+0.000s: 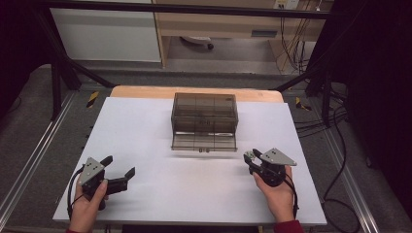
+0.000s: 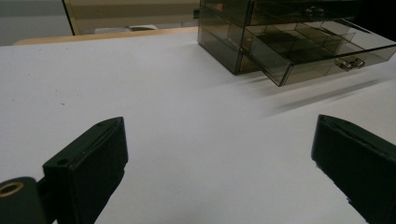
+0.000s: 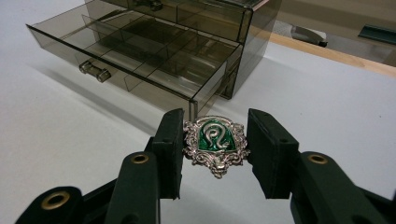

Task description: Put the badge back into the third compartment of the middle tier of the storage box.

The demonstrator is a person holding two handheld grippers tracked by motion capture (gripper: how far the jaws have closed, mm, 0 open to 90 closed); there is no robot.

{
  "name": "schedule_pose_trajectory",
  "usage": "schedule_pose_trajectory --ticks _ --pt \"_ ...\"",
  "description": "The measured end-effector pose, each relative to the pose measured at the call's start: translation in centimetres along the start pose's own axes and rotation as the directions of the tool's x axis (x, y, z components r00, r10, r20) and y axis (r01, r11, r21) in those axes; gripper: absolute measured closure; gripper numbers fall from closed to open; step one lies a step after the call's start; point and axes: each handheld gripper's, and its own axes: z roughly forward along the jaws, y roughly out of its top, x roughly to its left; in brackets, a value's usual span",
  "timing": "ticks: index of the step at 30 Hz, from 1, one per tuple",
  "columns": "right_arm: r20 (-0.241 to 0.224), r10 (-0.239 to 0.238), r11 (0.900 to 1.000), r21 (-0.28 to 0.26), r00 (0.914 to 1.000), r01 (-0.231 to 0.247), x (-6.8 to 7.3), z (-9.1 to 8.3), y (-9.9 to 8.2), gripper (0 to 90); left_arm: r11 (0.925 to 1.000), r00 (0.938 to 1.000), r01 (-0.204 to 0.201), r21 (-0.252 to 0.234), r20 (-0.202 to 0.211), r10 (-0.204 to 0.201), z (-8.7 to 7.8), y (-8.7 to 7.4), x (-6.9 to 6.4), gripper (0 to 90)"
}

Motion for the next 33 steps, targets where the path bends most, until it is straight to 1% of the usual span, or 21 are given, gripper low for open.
schedule_pose_trajectory --ticks 2,5,7,11,12,13,18,19,20,21,24,33 --pt "0.000 0.004 1.0000 0.007 1.0000 -0.004 0.1 0.1 -0.2 57.6 1.0000 1.0000 -0.005 0.000 0.001 0.005 0.0 0.1 -0.1 4.0" --pt "-0.009 -0.006 0.9996 0.026 0.9999 0.006 0.3 0.5 -0.6 57.7 1.0000 1.0000 -0.007 -0.004 0.006 0.007 -0.1 0.1 -0.1 4.0" --pt "-0.013 -0.010 0.9995 0.029 0.9999 0.010 0.4 0.6 -0.6 57.7 1.0000 1.0000 -0.004 -0.004 0.009 0.005 -0.1 0.1 -0.1 4.0" --pt "-0.001 -0.015 0.9996 0.023 0.9999 0.015 0.6 0.6 -0.2 57.7 1.0000 0.9999 -0.004 0.000 0.010 0.004 0.0 0.0 -0.1 4.0" --pt "0.000 -0.017 0.9996 0.021 0.9998 0.017 0.6 0.5 -0.1 57.7 0.9999 0.9999 -0.012 -0.001 0.005 0.012 -0.1 0.1 -0.1 4.0" --pt "-0.002 -0.015 0.9997 0.018 0.9999 0.015 0.6 0.5 0.1 57.7 1.0000 0.9999 -0.010 0.000 0.009 0.010 -0.1 0.0 -0.2 4.0" --pt "-0.008 -0.003 0.9999 0.013 1.0000 0.003 0.3 0.5 0.6 57.6 1.0000 1.0000 -0.009 0.004 -0.001 0.009 0.0 0.0 -0.1 4.0" --pt "-0.009 -0.004 0.9999 0.014 0.9999 0.004 0.3 0.6 0.7 57.7 1.0000 1.0000 -0.005 0.004 0.004 0.005 0.0 0.0 -0.1 4.0" --pt "-0.013 -0.002 0.9999 0.011 0.9999 0.002 0.2 0.6 0.9 57.6 1.0000 1.0000 -0.009 0.003 -0.001 0.009 -0.1 0.0 -0.1 4.0" --pt "-0.015 -0.006 0.9999 0.010 0.9999 0.006 0.2 0.7 1.0 57.7 0.9999 1.0000 -0.010 0.004 -0.001 0.010 0.0 0.0 -0.2 4.0" --pt "-0.024 0.003 1.0000 0.005 0.9997 -0.003 0.1 1.0 1.4 57.6 0.9999 0.9999 -0.011 0.005 0.001 0.011 0.0 0.0 -0.2 4.0" --pt "-0.038 -0.022 0.9997 0.003 0.9990 0.022 0.5 1.8 2.7 57.6 0.9999 1.0000 -0.010 0.004 0.000 0.010 -0.1 0.0 -0.2 4.0"
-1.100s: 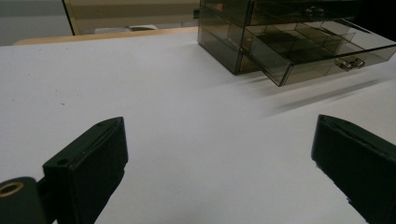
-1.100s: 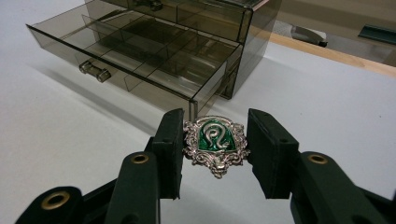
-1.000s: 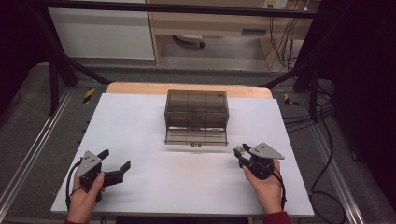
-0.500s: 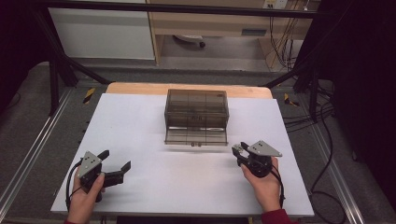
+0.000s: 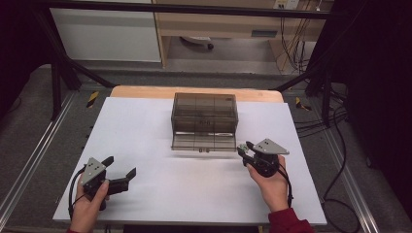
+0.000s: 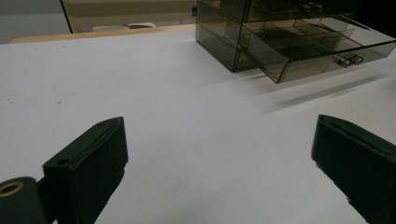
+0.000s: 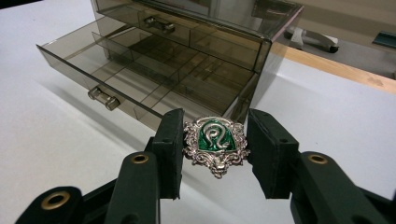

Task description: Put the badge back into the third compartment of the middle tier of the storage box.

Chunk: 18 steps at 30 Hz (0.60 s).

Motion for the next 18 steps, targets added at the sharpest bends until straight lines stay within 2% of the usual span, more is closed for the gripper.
schedule_pose_trajectory --ticks 18 --pt "-0.030 -0.009 0.9999 -0.014 0.9995 0.009 1.0 1.2 1.6 57.7 1.0000 1.0000 -0.002 0.001 0.001 0.002 0.0 0.0 0.0 4.0"
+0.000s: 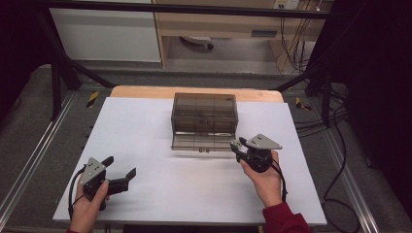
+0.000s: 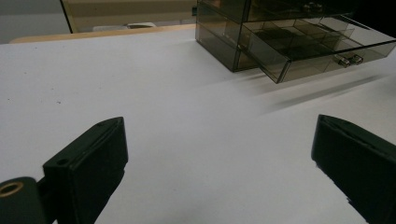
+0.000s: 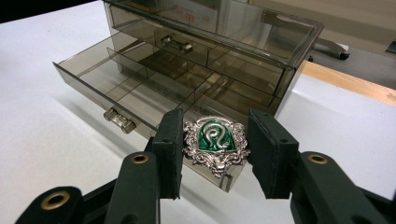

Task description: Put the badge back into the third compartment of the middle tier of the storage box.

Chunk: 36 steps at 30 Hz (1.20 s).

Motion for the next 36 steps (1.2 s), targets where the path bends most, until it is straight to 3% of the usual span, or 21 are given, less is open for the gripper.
schedule_pose_trajectory --ticks 36 --pt "-0.008 -0.005 1.0000 0.003 1.0000 0.005 0.3 2.2 2.0 57.7 0.9999 1.0000 -0.004 0.010 0.005 0.004 0.1 0.0 0.0 4.1"
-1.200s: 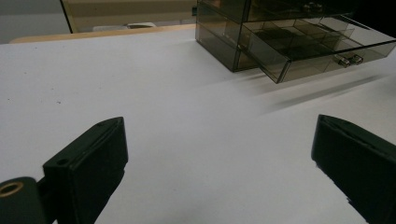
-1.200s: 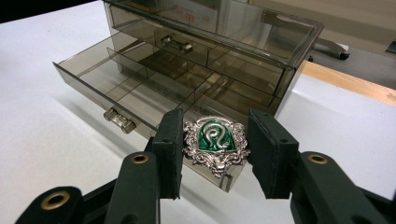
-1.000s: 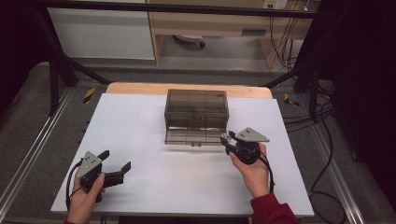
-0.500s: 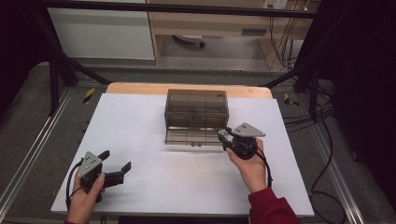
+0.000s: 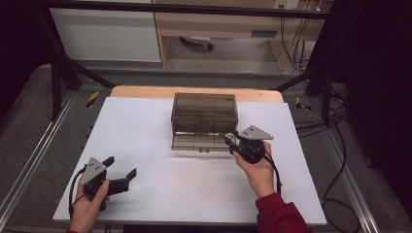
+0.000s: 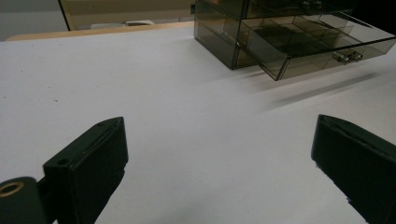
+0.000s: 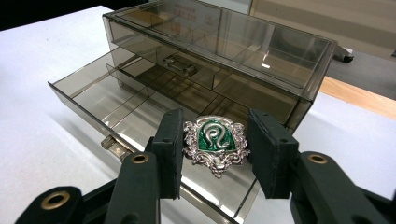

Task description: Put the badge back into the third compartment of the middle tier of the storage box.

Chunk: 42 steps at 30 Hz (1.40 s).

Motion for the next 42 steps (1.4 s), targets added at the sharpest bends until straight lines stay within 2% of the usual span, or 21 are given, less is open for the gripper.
schedule_pose_trajectory --ticks 30,42 --pt "-0.018 0.007 0.9999 0.008 0.9998 -0.007 0.0 1.4 0.3 57.7 1.0000 1.0000 0.001 -0.003 0.005 -0.001 0.0 0.0 -0.1 4.3" --pt "-0.013 0.033 0.9988 -0.036 0.9994 -0.033 -0.4 2.2 -0.2 57.7 1.0000 1.0000 0.001 0.000 0.004 -0.001 0.2 -0.1 -0.2 4.5"
